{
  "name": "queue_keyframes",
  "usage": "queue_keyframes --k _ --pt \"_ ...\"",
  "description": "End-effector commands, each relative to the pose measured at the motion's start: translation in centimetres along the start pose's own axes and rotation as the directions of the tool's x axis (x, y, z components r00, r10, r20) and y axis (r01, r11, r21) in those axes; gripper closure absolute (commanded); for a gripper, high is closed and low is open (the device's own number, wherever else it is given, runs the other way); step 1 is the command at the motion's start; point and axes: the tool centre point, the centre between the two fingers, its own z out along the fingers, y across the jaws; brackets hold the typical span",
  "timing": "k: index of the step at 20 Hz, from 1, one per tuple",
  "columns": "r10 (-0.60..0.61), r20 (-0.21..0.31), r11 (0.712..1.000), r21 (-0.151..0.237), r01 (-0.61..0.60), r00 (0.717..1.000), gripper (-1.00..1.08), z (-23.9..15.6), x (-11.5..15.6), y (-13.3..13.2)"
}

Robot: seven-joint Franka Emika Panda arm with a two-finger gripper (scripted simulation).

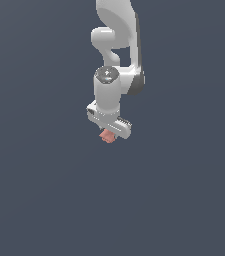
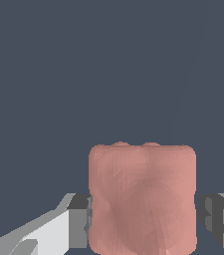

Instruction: Pick up the object and move it to a goal position.

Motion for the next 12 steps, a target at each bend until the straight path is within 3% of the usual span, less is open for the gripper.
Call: queue_keyframes --k 1,12 --pt "0.000 0.000 1.000 0.001 0.000 1.000 1.08 -2.2 1.0 2.2" --pt "0.001 0.000 1.000 0.001 -0.001 1.000 1.08 -11.8 5.7 11.7"
